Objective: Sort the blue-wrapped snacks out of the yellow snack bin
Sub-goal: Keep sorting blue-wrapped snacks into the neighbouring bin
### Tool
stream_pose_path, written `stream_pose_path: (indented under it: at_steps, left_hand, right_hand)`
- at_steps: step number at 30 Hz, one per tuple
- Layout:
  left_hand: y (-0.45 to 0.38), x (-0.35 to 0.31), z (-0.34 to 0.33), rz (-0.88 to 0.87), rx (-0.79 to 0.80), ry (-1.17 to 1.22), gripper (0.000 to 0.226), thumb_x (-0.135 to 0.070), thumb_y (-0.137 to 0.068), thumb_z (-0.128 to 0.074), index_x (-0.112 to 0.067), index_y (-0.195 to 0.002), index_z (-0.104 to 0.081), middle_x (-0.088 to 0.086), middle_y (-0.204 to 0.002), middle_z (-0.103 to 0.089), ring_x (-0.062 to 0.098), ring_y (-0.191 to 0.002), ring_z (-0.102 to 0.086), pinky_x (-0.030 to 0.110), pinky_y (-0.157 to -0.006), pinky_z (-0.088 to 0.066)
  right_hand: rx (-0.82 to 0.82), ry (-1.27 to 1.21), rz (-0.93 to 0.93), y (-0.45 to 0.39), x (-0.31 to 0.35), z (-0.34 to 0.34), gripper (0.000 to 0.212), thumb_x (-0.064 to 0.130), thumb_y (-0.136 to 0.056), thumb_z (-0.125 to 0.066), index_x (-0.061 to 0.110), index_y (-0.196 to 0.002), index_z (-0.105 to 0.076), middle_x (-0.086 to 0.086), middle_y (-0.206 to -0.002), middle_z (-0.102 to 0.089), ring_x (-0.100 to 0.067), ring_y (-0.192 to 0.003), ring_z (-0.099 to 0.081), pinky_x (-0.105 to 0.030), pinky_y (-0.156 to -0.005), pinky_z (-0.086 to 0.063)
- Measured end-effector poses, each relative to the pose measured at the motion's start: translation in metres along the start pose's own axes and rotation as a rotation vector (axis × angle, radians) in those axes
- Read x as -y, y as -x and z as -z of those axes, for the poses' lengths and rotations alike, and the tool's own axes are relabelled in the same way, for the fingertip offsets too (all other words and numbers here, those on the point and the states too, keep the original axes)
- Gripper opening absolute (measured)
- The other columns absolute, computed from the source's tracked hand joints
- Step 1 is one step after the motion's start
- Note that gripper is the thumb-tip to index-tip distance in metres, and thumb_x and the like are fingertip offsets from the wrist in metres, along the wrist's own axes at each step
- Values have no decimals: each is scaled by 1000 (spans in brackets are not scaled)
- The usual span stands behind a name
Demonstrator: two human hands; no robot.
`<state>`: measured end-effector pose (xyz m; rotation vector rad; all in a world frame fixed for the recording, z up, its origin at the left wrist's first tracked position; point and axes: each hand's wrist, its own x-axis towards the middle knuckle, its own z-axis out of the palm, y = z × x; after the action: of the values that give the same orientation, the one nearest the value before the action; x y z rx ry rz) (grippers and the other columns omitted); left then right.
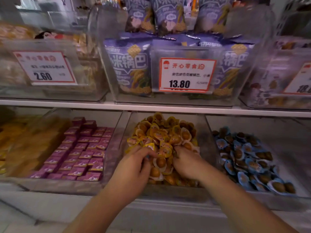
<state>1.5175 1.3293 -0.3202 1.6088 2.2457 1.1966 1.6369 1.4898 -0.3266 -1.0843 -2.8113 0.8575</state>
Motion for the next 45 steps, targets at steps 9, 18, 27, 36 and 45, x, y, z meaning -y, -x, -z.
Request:
stream_pose_path:
  at_steps: [9, 18, 27, 36, 45]
  left_hand:
    - [-30, 12, -20, -115, 197, -103, 29, -15, -97, -49, -22, -123, -60, -4, -125, -43, 19, -114, -51, 26, -95, -43]
    - [-43, 6, -20, -32, 65, 53, 34, 0, -93, -48, -22, -110, -68, -2, -114, -56, 13, -101, -59, 20, -91, -45]
    - [-32, -20, -16, 307, -62, 685, 14, -26, -99, -57, -25, -100, -72, -4, -80, -70, 7, -62, -66, 21, -51, -50]
    - [-38, -24, -8, 528, 77, 1084, 24, -21, -101, -54, -6, -99, -73, 11, -81, -66, 16, -62, -57, 24, -46, -43]
    - [-38, -18, 24, 317, -182, 984, 21, -11, -102, -47, -3, -101, -66, 6, -70, -67, 19, -54, -56, 24, -39, -38]
  right_hand:
    - [-91, 45, 48, 6, -4, 0, 49, 59, -71, -48, 17, -89, -65, -1, -85, -68, -18, -81, -64, -39, -72, -55]
    - [35, -175, 112, 22, -10, 8, 12, 27, -85, -64, 29, -97, -64, 10, -95, -68, -6, -92, -64, -20, -78, -52]
    - [-501, -494, 63, 25, -2, 26, 38, 21, -90, -71, 27, -127, -64, 8, -115, -69, -8, -107, -64, -12, -84, -49]
    - [-188, -310, 395, 41, 23, 8, 66, 53, -95, -50, 41, -154, -24, 22, -158, -31, 5, -145, -23, -24, -117, -26]
    - [473, -645, 113, 40, 22, 17, 46, 37, -106, -35, 18, -105, -77, 0, -106, -77, -10, -107, -69, -21, -99, -48]
